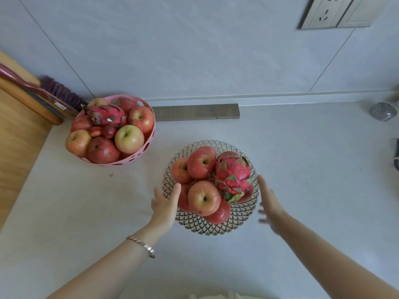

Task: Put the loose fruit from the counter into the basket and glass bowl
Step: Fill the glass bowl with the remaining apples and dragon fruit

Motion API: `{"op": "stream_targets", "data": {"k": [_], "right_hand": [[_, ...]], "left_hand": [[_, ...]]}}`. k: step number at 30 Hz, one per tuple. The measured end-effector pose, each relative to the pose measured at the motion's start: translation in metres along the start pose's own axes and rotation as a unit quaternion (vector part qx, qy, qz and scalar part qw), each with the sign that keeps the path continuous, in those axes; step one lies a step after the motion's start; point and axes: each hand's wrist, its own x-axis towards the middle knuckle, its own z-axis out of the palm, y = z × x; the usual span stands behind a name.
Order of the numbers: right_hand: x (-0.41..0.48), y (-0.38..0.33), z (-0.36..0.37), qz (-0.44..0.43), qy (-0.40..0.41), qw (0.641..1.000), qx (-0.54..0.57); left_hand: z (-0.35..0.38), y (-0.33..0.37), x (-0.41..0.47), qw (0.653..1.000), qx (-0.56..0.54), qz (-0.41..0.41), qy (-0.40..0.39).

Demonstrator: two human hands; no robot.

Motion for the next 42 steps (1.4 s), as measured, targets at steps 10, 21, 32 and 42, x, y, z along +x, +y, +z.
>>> {"op": "stream_targets", "data": {"k": [10, 21, 32, 42], "right_hand": [[0.016, -0.020, 0.026, 0.100, -0.089, 0.975, 0.179], [0.064, -0.082, 0.059, 0.083, -0.103, 0.971, 0.201], [0.071, -0.126, 0.077, 0.013, -0.029, 0.984, 0.174], [0.051, -0.152, 0.090, -0.314, 0.076, 0.945, -0.056]], "left_hand": [[0.005, 0.025, 0.015, 0.983, -0.158, -0.094, -0.032], [-0.007, 0.081, 0.080, 0.990, -0.122, -0.066, 0.003], [-0.010, 0.109, 0.106, 0.994, -0.107, -0.003, 0.026], [0.010, 0.106, 0.087, 0.951, 0.125, 0.281, 0.037]]}}
